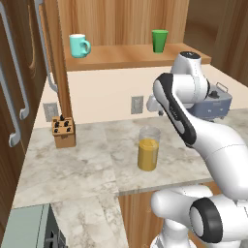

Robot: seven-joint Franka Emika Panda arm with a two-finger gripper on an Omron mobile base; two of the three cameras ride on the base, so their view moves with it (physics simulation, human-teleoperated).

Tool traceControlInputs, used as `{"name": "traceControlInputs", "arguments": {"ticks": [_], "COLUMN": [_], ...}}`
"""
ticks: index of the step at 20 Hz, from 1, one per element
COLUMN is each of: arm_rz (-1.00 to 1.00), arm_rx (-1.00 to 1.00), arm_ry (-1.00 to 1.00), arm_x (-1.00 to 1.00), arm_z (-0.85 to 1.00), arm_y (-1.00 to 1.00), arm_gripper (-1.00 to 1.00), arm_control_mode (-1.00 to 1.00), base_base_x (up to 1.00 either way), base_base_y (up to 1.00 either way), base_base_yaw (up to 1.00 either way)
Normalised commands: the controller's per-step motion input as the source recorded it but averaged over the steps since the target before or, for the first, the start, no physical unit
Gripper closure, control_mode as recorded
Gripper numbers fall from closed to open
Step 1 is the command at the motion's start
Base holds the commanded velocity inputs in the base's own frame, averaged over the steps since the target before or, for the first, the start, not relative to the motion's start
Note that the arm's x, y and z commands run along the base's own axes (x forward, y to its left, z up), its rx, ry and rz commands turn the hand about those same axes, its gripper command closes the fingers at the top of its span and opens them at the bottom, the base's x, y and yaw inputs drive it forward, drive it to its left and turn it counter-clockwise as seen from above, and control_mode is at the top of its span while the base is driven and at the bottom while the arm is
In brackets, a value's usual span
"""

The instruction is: There is a tray on the dining counter. Grab the cup, mug, and pitcher and place them on the tray. The pitcher may be placed next to the tray if it cannot fit the tray.

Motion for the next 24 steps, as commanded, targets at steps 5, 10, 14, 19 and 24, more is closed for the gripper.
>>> {"name": "traceControlInputs", "arguments": {"ticks": [5,10,14,19,24], "arm_rz": [-0.05,-0.09,-0.09,-0.09,-0.12], "arm_rx": [0.0,0.03,0.06,0.04,0.06], "arm_ry": [0.0,0.0,0.0,-0.01,-0.08], "arm_x": [-0.01,-0.2,-0.3,-0.17,-0.11], "arm_z": [0.0,0.04,0.0,0.02,0.24], "arm_y": [0.0,-0.03,-0.11,-0.11,-0.12], "arm_gripper": [-1.0,-1.0,-1.0,-1.0,-1.0], "arm_control_mode": [-1.0,-1.0,-1.0,-1.0,-1.0], "base_base_x": [0.0,0.0,0.0,0.0,0.0], "base_base_y": [0.0,0.0,0.0,0.0,0.0], "base_base_yaw": [0.0,0.0,0.0,0.0,0.0]}}
